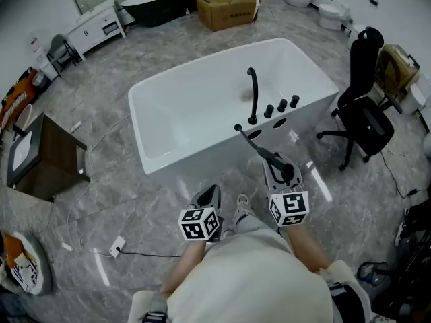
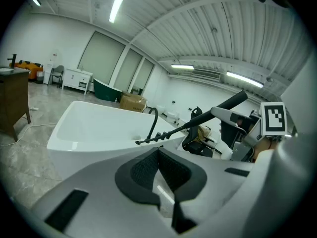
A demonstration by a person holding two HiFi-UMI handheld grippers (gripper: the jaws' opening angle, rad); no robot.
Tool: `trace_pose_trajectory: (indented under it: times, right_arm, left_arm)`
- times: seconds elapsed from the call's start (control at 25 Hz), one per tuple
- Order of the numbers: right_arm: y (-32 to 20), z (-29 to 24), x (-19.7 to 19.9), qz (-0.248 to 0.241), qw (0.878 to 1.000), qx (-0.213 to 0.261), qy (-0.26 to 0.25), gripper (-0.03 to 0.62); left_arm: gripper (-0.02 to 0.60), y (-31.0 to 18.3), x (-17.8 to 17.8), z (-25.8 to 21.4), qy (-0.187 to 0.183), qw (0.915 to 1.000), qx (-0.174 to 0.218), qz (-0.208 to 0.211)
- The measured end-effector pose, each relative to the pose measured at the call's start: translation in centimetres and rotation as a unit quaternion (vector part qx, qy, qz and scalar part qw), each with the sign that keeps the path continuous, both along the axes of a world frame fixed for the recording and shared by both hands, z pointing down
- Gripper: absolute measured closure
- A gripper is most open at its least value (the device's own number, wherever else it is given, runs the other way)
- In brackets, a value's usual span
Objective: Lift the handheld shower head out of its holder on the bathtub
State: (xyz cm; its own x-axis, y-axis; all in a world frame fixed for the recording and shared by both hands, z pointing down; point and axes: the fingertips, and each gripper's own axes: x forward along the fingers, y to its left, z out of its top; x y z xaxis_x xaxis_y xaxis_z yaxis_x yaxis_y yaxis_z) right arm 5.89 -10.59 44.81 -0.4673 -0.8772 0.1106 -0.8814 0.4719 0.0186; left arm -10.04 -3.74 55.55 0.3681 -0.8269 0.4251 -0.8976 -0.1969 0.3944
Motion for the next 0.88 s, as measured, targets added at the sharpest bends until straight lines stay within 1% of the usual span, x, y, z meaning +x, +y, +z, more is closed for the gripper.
trace_pose_trajectory:
  times: [0.88]
  right_arm:
    - [-0.1, 0.07, 0.1, -0.001, 1.0, -0.017, -0.007, 0.451]
  left_arm:
    - [0.561, 0.22, -0.08, 0.32, 0.005, 1.0, -0.006, 0.001]
